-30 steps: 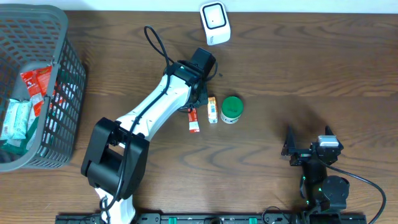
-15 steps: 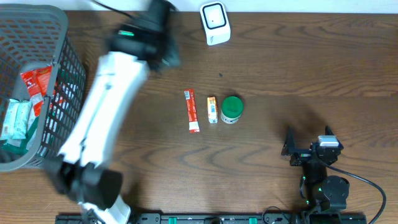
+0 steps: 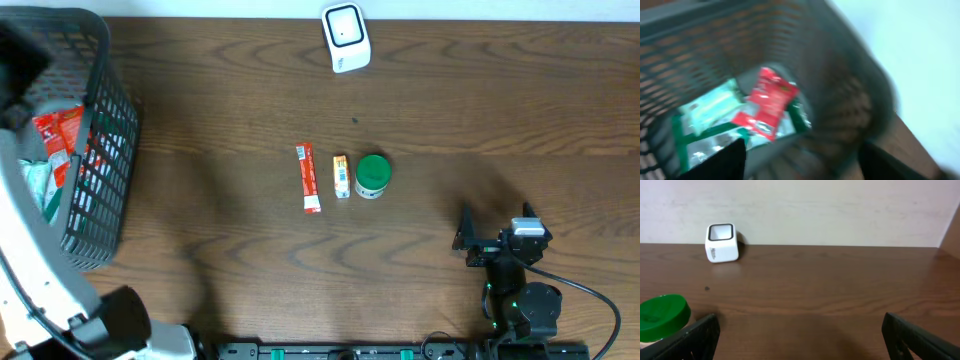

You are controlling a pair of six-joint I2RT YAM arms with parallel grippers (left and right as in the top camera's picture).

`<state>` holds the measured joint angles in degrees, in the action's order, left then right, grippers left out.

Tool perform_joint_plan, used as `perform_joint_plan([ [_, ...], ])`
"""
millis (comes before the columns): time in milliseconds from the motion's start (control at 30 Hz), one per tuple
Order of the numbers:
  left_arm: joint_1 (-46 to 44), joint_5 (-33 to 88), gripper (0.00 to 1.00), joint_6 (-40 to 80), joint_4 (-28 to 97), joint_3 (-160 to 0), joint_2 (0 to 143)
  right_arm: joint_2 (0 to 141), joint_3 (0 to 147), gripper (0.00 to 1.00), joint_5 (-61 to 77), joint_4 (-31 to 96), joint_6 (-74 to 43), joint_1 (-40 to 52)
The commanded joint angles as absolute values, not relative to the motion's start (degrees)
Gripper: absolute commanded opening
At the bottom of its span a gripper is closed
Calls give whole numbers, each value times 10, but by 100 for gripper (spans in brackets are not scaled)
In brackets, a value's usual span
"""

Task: Scan the item barcode
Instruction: 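Move the left gripper back into the basket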

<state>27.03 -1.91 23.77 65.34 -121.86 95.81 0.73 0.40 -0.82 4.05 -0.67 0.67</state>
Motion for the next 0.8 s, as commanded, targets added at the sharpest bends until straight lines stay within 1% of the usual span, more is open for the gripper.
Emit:
perform_joint_plan([
  [0,325,-21,79,223,655,-1218,996,7,3,99,-5,43,-12,7],
  [67,348,-20,87,218,650,-1218,1021,7,3,99,-5,43,-12,7],
  [133,360,-10,91,197,645,-1218,1046,7,3,99,-5,43,-12,7],
  [267,361,33,91,110,630,-1218,1102,7,3,99,-5,43,-12,7],
  [400,350,39,92,51,625,-1218,1159,7,3,99,-5,43,-12,7],
  [567,329,46,92,8,626,-1218,1215,7,3,99,-5,43,-12,7],
  [767,305,37,92,2,617,-1218,1266,7,3,99,-5,43,-12,7],
])
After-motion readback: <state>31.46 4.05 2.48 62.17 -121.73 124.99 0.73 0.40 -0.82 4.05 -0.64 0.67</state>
